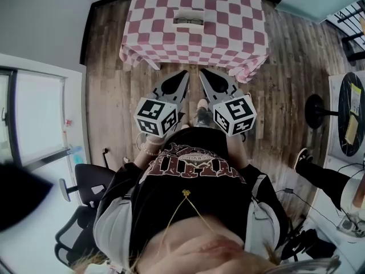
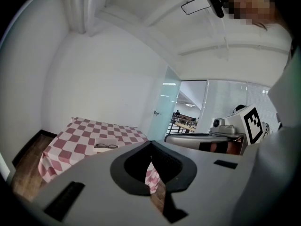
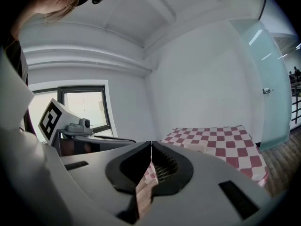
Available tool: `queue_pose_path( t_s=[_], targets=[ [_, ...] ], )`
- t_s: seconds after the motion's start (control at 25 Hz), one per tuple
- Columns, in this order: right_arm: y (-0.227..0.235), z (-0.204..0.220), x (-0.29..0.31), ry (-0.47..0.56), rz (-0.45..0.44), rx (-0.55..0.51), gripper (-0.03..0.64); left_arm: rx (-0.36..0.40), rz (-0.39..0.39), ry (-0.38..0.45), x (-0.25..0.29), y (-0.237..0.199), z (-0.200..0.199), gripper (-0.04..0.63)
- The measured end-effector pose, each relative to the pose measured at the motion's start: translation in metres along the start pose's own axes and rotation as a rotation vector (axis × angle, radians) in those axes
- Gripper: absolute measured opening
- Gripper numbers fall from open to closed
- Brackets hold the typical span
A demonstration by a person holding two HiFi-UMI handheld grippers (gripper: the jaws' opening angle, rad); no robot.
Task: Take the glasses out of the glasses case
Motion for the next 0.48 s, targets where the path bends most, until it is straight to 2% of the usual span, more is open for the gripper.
queue_pose_path(
  t_s=[0.48],
  targets=[
    [0.064,-0.03,0.028,0.013,-0.065,-0.039,0.02,0.006,-0.033,-0.001,0.063,-0.011,-0.036,0.006]
  ],
)
Point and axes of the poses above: the fingertips, and each gripper's own axes: x forward along the fingers, y to its right, z out of its underside, the point moved 10 cm from there along -x, backward along the fingers, and after that the axes turned 7 degrees about -y, right-handed, at the moved point
